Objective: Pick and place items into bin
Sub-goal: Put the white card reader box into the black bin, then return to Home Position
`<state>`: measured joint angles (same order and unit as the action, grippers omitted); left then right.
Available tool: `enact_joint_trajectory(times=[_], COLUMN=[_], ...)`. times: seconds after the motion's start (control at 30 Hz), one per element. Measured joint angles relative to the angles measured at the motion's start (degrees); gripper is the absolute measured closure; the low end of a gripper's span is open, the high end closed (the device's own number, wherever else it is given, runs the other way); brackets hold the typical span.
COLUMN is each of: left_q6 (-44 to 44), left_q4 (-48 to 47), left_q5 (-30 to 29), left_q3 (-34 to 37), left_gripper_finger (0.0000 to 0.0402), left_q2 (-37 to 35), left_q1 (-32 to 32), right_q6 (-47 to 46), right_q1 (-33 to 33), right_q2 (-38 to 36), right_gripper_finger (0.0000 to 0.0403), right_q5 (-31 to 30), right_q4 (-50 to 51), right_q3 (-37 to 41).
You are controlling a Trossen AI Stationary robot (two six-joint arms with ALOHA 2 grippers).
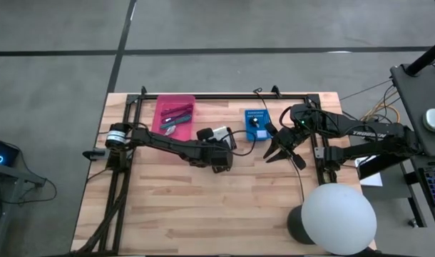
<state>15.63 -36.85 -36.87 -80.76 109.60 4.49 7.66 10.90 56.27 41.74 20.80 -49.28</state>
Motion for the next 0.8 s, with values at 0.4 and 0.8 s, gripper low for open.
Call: enact_joint_trajectory(times=[0.4, 0.8], left_q6=[0.0, 5.0], left_q4=[0.4, 8.3], left_q5=[0.3, 14.3], left_q3=[-1.2, -3.2], left_gripper_finger=[0.0267, 0.0276], left_q2=[-0.8, -9.5], left_q1=[0.2, -1.8], right_q6=[0.0, 3.3], right_q1=[0.0, 0.0], right_q2=[0.0, 0.0], right_gripper_finger=[0.0335, 0.0335], right_q5=[0.0, -4.0], right_q4=[0.0, -1.0], right_q3=[0.0, 0.0])
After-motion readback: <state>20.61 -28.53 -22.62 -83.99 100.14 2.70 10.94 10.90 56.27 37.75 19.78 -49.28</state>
